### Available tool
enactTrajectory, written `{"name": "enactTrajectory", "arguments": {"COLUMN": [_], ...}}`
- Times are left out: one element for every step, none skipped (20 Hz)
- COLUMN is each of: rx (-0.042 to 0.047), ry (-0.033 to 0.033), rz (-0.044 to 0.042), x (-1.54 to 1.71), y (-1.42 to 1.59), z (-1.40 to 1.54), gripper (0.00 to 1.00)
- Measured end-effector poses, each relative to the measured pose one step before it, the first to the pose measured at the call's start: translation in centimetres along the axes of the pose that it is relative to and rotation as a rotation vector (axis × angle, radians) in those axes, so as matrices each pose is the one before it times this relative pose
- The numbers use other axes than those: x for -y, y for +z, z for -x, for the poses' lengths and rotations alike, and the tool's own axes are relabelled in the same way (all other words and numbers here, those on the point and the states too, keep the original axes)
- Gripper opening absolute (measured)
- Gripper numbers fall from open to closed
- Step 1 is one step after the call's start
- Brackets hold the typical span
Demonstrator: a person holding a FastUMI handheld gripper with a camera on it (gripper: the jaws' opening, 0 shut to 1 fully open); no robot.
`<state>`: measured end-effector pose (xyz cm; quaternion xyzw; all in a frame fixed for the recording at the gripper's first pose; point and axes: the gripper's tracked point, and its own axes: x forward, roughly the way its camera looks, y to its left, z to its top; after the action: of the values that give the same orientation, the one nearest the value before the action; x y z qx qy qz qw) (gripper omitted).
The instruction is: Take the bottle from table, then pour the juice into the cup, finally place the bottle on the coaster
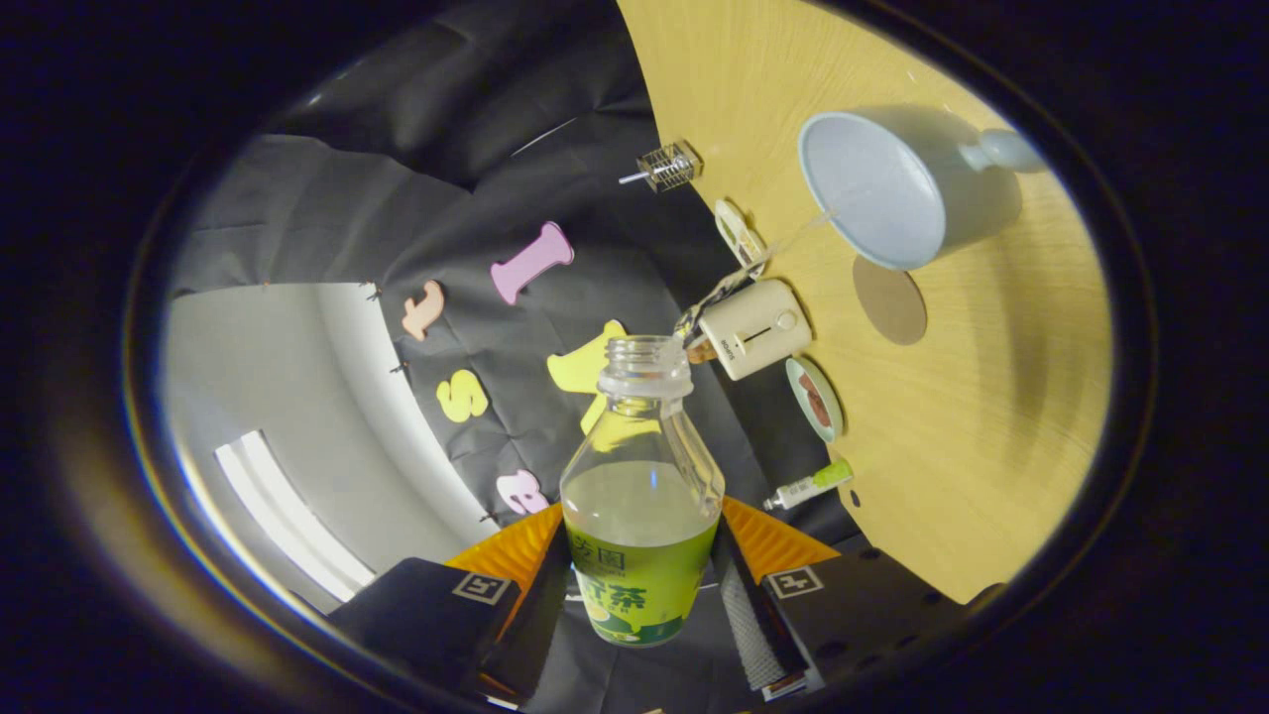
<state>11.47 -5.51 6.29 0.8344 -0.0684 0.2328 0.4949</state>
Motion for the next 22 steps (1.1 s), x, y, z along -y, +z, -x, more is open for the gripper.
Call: {"name": "enactTrajectory", "arguments": {"rx": [0.00451, 0.00752, 0.00379, 0.00199, 0.00469, -0.00056, 0.00010, -0.00181, 0.00225, 0.00249, 0.00080, 0.00556, 0.00516, 0.00253, 0.00602, 0.00174, 0.00828, 0.00438, 0.00239, -0.00006, -0.00368, -0.00832], "ry": [0.00436, 0.00144, 0.00339, 0.00687, 0.00546, 0.00503, 0.00269, 0.00281, 0.01124, 0.00795, 0.00270, 0.00441, -0.00099, -0.00048, 0.00006, 0.00186, -0.00581, -0.00619, -0.01025, -0.00310, 0.00236, -0.00617], "rz": [-0.00599, -0.01273, -0.01193, -0.01169, -0.00575, -0.00151, -0.00287, -0.00165, -0.00975, -0.00804, -0.00357, -0.00537, -0.00418, -0.01024, -0.01216, -0.01143, -0.00731, -0.00460, -0.00053, -0.00788, -0.00823, -0.00273], "x": [-0.310, -0.153, -0.237, -0.398, -0.398, -0.243, -0.275, -0.202, -0.200, -0.307, -0.115, -0.140, -0.022, 0.115, -0.060, 0.035, 0.057, 0.238, 0.188, 0.215, -0.242, 0.130], "y": [0.058, 0.209, 0.021, 0.069, 0.112, -0.004, -0.135, 0.002, -0.013, -0.011, -0.083, 0.125, 0.182, 0.131, 0.236, 0.214, 0.306, 0.329, 0.136, 0.183, -0.102, -0.179], "z": [-0.057, -0.091, 0.000, -0.025, -0.140, -0.298, -0.012, -0.039, -0.041, -0.167, 0.007, 0.078, 0.085, 0.000, 0.206, 0.175, 0.163, 0.008, 0.066, -0.045, 0.139, 0.040], "gripper": [0.78, 0.78, 0.78, 0.78, 0.78, 0.78, 0.78, 0.78, 0.78, 0.78, 0.78, 0.78, 0.78, 0.78, 0.78, 0.78, 0.78, 0.78, 0.78, 0.78, 0.78, 0.78]}}
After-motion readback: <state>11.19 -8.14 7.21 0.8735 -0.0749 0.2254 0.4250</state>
